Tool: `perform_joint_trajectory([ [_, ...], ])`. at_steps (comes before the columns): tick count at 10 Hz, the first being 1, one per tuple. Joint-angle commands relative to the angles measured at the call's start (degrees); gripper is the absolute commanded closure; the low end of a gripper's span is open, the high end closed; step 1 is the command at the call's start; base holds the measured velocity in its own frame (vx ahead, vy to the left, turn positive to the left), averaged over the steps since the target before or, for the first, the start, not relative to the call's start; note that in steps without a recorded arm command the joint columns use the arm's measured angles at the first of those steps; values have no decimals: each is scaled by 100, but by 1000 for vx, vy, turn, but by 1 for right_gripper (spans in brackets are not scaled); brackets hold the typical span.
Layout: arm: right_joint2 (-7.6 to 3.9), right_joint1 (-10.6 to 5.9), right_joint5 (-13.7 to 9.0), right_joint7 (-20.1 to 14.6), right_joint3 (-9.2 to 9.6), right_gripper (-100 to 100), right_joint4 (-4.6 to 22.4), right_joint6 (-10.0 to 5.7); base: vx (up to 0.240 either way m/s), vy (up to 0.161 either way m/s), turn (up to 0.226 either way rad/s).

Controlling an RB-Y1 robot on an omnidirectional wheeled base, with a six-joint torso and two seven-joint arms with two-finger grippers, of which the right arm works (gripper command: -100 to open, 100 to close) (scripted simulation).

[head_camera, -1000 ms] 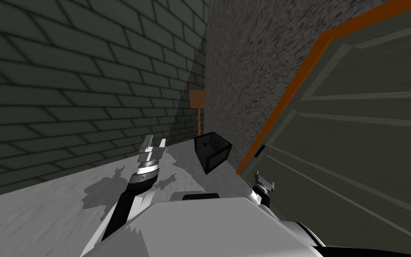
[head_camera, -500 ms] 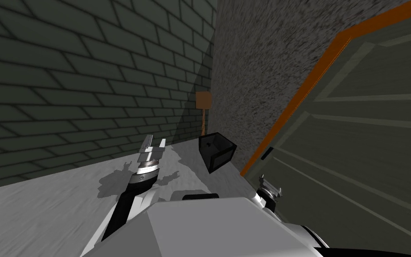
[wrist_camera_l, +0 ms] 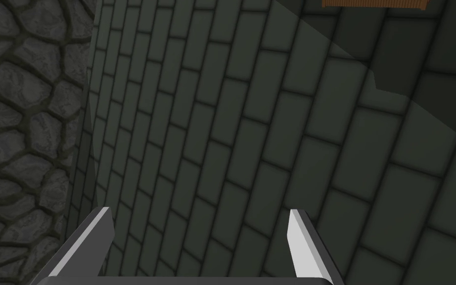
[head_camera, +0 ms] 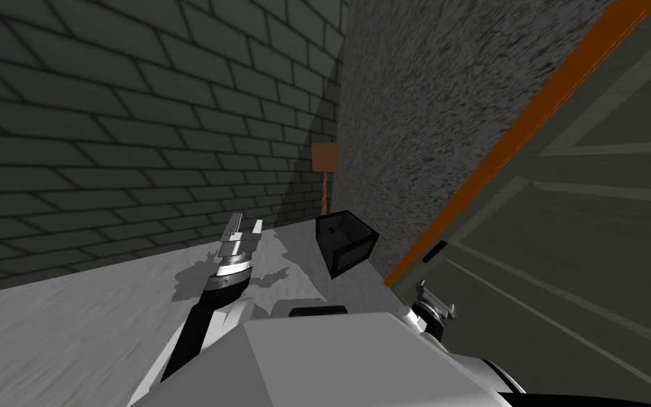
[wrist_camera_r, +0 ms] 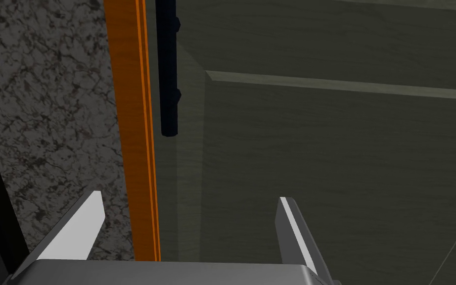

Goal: Pull the door open

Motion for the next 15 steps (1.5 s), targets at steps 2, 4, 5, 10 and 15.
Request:
perform_joint_trajectory([
  [2, -48, -88, -5, -153, -12, -100, 280, -77, 60, -81, 46],
  [4, -67, -88, -23, -179, -35, -100, 327, -89, 108, -136, 65],
  [5, -71, -88, -27, -185, -40, -100, 338, -92, 101, -142, 42],
  [10, -109, -86, -63, -237, -87, -100, 436, -116, 108, -180, 38],
  [15, -129, -86, -83, -265, -113, -100, 489, -129, 111, -178, 21],
])
